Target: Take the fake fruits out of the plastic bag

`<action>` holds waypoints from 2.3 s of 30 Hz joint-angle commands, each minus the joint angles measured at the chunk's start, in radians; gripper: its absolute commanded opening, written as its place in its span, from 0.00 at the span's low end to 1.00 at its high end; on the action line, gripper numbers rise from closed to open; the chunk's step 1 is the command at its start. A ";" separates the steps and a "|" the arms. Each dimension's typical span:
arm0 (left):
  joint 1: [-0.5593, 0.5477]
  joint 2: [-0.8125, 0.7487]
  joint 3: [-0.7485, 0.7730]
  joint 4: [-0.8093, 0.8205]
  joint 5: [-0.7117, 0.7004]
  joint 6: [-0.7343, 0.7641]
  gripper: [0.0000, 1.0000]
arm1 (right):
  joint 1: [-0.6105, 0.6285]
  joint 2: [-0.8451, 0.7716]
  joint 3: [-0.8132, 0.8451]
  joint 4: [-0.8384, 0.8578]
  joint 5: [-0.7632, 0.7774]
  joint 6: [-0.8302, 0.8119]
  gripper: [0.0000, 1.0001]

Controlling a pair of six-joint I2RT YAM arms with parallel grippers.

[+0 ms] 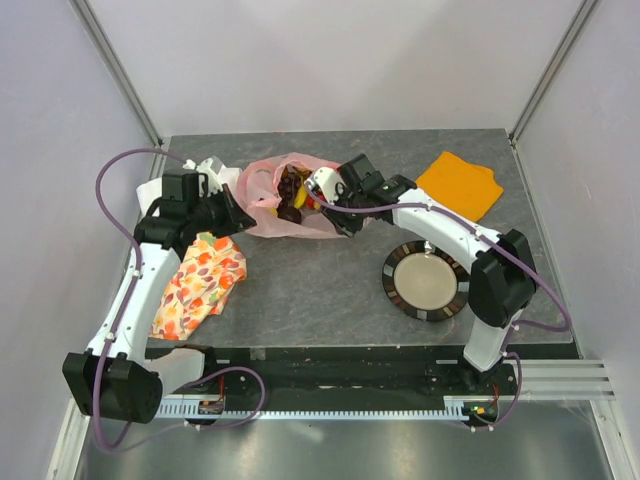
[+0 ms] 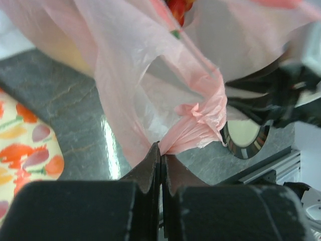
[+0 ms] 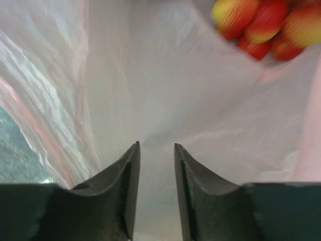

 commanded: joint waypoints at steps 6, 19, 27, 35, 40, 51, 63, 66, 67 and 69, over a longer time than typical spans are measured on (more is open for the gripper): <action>0.041 -0.024 -0.033 -0.130 -0.081 0.003 0.02 | 0.003 0.120 0.325 0.061 -0.026 0.025 0.49; 0.064 0.000 -0.017 0.057 0.016 0.066 0.02 | 0.001 0.385 0.546 0.147 0.119 -0.021 0.61; 0.065 0.038 -0.025 0.021 -0.020 0.103 0.02 | 0.015 0.426 0.581 0.205 0.141 -0.036 0.71; 0.065 0.061 -0.016 0.038 0.030 0.117 0.02 | 0.012 0.572 0.627 0.263 0.325 -0.111 0.71; 0.067 0.065 0.000 0.037 0.023 0.135 0.02 | 0.013 0.643 0.690 0.283 0.409 -0.142 0.69; 0.074 0.037 -0.042 0.051 0.022 0.126 0.01 | 0.013 0.597 0.641 0.283 0.431 -0.145 0.34; 0.080 -0.005 -0.089 0.061 0.055 0.111 0.02 | -0.043 0.301 0.410 0.245 0.364 -0.056 0.01; 0.080 0.015 -0.089 0.095 0.106 0.086 0.02 | -0.043 0.203 0.348 0.265 0.163 -0.041 0.00; 0.080 0.029 -0.089 0.103 0.111 0.080 0.02 | -0.042 0.187 0.345 0.275 0.123 -0.029 0.00; 0.080 0.041 -0.085 0.129 0.126 0.060 0.02 | -0.042 0.164 0.369 0.268 0.034 0.009 0.00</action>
